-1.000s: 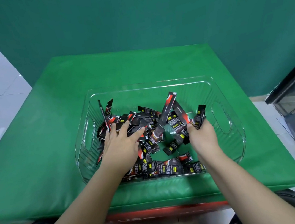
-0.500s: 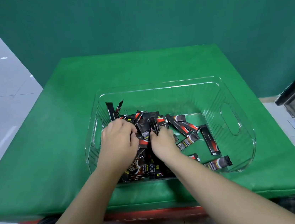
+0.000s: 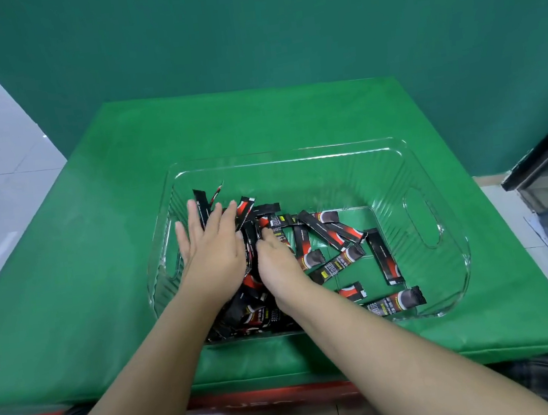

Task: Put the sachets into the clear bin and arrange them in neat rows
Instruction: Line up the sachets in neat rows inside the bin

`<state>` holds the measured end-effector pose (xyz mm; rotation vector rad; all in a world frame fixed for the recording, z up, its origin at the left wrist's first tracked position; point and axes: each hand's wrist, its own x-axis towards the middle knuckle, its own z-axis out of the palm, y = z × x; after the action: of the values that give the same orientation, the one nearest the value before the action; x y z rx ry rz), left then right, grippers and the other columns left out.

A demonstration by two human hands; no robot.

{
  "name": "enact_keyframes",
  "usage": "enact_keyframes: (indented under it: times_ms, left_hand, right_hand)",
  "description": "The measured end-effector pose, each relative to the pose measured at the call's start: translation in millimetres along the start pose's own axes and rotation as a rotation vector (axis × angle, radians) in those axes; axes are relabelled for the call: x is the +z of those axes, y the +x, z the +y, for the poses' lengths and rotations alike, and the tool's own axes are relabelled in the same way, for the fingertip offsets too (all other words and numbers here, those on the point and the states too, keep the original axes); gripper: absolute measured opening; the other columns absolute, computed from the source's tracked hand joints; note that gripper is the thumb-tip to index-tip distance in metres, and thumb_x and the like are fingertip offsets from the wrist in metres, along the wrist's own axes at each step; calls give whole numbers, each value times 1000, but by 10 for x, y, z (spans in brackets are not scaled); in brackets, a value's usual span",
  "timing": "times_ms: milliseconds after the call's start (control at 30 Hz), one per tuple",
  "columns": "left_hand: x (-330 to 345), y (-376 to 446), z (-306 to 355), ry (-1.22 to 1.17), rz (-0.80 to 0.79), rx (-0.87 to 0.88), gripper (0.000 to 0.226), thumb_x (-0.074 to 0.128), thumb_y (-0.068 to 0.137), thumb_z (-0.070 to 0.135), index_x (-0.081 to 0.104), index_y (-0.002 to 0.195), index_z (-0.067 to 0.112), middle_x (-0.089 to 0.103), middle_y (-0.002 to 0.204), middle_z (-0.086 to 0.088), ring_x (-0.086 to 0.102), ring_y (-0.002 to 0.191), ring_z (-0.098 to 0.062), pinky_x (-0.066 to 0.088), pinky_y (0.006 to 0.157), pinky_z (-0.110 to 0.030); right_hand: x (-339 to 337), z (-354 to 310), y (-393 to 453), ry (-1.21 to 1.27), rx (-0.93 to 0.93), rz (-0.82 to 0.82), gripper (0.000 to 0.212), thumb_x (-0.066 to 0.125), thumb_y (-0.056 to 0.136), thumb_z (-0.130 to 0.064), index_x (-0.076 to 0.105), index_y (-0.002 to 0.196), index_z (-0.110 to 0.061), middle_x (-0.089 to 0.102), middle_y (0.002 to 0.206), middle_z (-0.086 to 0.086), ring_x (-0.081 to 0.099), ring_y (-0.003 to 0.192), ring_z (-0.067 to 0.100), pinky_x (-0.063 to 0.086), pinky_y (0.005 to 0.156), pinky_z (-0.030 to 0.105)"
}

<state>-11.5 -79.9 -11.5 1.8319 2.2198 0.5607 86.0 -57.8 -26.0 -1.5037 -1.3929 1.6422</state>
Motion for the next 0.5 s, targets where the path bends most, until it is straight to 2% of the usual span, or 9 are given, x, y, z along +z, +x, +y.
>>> enact_keyframes:
  times_ms: [67,100,167,233,300,400,467,500]
  left_hand:
    - [17,27,23,-39,13,106,50,25,103,21,18,152,24,9,160,-1,-18,145,-16,-18,114,-36]
    - [38,42,40,-89,-18,164,48,25,103,21,20,151,25,10,160,3,-14,145,-13,-15,115,-34]
    - [95,67,52,-135,-92,231,45,24,104,24,28,149,28,23,155,10,-1,145,-6,-9,117,-31]
    - [170,105,0,-121,-129,215,42,25,104,28,39,144,29,35,150,13,6,145,-4,-5,117,-31]
    - [231,137,-53,-41,-164,188,42,24,104,32,45,140,29,37,150,12,7,145,-7,-4,117,-32]
    - [284,144,-53,129,-203,193,43,26,103,41,41,142,34,27,155,12,2,147,-11,-5,118,-37]
    - [305,141,-41,191,-214,196,48,32,98,51,36,144,36,21,157,11,-2,147,-12,-6,118,-39]
    - [307,141,-43,204,-223,196,54,35,95,57,34,145,37,18,158,11,-3,147,-12,-7,118,-40]
  right_hand:
    - [11,24,-3,2,-9,-12,48,28,103,-19,21,149,-12,19,157,1,16,144,14,15,118,34]
    - [12,42,-11,10,-13,-22,46,30,103,-23,28,148,-15,30,153,1,25,142,16,24,115,34]
    - [-9,51,-44,10,-18,-51,42,32,102,-33,41,141,-21,49,141,0,44,129,15,36,101,28]
    - [-81,51,-82,-53,-45,-115,42,32,102,-30,38,143,-23,45,143,-3,40,130,13,32,100,23]
    - [-209,57,-124,-122,-49,-197,45,33,102,-16,31,147,-21,35,149,-4,30,137,13,25,104,22]
    - [-438,48,-215,-224,11,-218,43,34,98,-4,47,137,-14,47,142,6,36,135,28,28,110,36]
    - [-619,20,-302,-337,18,-162,40,38,98,-5,56,130,-19,58,130,4,45,127,35,34,107,46]
    - [-720,8,-341,-411,1,-149,37,41,98,-8,58,128,-21,61,126,2,50,122,35,39,103,46]
